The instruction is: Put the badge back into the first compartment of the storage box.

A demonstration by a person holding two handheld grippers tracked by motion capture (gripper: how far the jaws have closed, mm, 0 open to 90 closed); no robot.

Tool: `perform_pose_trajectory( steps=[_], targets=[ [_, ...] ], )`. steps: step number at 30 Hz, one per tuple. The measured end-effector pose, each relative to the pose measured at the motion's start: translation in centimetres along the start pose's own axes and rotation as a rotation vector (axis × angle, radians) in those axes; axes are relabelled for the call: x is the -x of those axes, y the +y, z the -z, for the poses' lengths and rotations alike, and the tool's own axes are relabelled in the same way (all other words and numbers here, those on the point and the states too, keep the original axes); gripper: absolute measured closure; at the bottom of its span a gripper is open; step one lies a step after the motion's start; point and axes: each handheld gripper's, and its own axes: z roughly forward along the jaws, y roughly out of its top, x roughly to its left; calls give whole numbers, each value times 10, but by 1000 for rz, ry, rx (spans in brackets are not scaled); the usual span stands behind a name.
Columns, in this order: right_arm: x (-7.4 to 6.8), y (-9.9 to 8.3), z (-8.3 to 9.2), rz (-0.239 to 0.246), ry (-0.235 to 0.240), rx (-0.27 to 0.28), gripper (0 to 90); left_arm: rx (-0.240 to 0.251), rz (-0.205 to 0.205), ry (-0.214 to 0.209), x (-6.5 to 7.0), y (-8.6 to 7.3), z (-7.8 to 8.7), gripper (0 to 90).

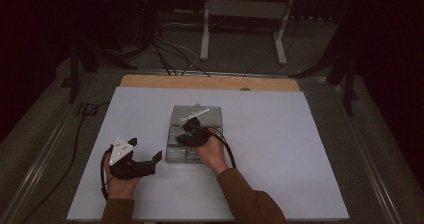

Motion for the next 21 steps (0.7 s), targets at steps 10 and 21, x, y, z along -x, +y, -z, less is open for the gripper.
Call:
perform_pose_trajectory(
  steps=[10, 21],
  targets=[
    [1, 2, 7, 2, -71, 22, 447, -4, -2, -1, 1, 0, -1, 13],
    [0, 6, 21, -1, -118, 85, 139, -6, -4, 2, 1, 0, -1, 13]
  ],
)
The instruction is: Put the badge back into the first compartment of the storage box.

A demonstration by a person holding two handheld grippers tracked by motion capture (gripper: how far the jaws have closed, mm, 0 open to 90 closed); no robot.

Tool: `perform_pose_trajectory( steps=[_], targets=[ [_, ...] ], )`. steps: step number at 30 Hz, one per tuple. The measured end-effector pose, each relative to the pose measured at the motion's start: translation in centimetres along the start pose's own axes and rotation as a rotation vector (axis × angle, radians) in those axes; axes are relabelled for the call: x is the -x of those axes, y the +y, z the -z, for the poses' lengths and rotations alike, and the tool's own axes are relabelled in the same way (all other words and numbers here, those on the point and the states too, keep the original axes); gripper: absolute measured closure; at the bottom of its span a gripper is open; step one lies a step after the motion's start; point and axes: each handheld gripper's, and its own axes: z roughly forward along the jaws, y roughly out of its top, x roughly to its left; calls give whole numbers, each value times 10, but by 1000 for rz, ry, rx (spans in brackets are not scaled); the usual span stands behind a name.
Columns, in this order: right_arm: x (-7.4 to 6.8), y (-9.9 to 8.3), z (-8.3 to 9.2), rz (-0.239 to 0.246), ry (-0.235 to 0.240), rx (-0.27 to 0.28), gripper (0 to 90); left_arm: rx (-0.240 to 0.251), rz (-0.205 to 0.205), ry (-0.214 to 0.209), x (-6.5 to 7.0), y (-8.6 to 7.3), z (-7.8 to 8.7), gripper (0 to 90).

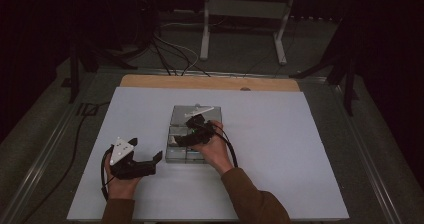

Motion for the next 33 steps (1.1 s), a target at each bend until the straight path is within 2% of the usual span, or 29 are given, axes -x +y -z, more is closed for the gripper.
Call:
perform_pose_trajectory(
  steps=[5, 12, 18, 33],
  targets=[
    [2, 3, 6, -3, 20, 22, 48, 2, 2, 0, 0, 0, 0, 13],
    [6, 5, 12, 12, 23, 35, 1, 4, 3, 1, 0, 0, 0, 13],
    [8, 8, 17, 32, 5, 44, 0, 6, 2, 1, 1, 0, 0, 13],
    [20, 17, 29, 44, -11, 73, 0, 7, 4, 5, 2, 0, -1, 13]
  ],
)
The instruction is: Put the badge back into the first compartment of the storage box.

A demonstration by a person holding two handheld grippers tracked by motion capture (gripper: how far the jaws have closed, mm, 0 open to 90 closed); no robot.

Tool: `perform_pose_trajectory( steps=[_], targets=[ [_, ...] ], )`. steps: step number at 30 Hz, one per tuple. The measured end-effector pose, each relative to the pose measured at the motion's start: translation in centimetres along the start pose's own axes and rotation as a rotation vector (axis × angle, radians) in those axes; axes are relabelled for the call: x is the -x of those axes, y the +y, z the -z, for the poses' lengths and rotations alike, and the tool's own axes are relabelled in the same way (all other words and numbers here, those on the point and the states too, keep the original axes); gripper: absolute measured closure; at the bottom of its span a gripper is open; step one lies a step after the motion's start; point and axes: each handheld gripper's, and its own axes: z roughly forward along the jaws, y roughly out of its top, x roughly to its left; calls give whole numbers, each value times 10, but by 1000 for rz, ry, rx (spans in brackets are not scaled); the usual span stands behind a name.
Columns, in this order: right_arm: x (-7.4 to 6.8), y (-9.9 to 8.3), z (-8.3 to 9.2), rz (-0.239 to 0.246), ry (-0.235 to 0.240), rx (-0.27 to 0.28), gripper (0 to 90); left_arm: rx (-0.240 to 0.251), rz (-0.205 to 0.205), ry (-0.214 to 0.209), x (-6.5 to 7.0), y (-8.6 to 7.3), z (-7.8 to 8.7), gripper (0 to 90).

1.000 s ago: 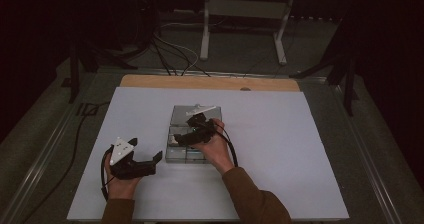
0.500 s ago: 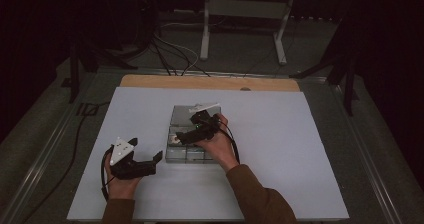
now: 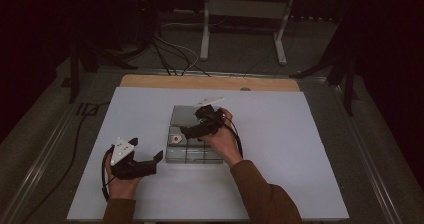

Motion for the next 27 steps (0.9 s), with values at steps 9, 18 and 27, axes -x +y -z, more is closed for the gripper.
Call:
perform_pose_trajectory(
  steps=[9, 18, 27],
  targets=[
    [12, 1, 4, -14, -4, 29, 0, 0, 2, 0, 1, 0, -2, 13],
    [24, 1, 5, -62, -9, 46, 0, -1, 3, -1, 2, 0, -3, 13],
    [38, 0, 8, -99, -32, 52, 0, 2, 5, -2, 1, 0, -3, 13]
  ],
)
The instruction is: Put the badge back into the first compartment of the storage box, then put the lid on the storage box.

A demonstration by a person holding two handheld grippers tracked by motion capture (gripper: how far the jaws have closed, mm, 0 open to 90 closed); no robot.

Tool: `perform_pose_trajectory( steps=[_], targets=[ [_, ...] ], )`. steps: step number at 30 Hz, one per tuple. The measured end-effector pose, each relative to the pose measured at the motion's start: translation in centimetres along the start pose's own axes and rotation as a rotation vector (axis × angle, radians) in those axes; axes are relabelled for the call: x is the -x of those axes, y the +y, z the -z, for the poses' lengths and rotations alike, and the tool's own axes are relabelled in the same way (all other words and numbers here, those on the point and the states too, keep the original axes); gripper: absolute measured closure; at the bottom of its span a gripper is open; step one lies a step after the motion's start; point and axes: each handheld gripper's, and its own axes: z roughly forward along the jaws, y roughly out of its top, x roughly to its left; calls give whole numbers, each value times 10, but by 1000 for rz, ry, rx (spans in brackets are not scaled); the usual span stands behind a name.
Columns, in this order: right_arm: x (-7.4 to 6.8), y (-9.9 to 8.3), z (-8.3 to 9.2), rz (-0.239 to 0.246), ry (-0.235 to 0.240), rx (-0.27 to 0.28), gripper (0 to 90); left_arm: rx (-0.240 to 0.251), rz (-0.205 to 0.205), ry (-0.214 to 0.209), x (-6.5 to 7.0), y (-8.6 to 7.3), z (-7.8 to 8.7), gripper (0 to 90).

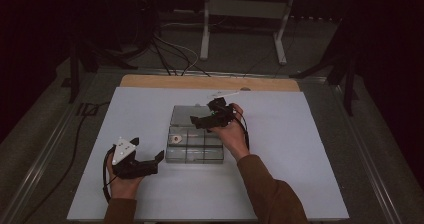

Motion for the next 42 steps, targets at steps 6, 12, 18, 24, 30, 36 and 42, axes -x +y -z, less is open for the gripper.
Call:
perform_pose_trajectory(
  steps=[6, 12, 18, 24, 30, 36, 42],
  targets=[
    [11, 0, 2, -38, -9, 3, 0, 2, 2, 4, 0, 0, 0, 13],
    [20, -3, 4, -57, -21, 13, 0, 2, 4, 4, 0, 0, -1, 13],
    [33, -6, 6, -78, -44, 24, 0, -4, 0, -1, 2, 0, -4, 13],
    [45, -10, 6, -98, -73, 12, 0, -1, 8, 0, 4, 0, -8, 13],
    [55, -15, 5, -125, -87, 8, 0, -11, 6, 0, 9, 0, -15, 13],
    [66, -21, 2, -167, -104, -3, 0, -35, 16, 1, 14, -1, -24, 38],
    [74, -26, -1, -207, -96, -16, 0, -79, 38, -7, 18, -4, -34, 112]
  ],
)
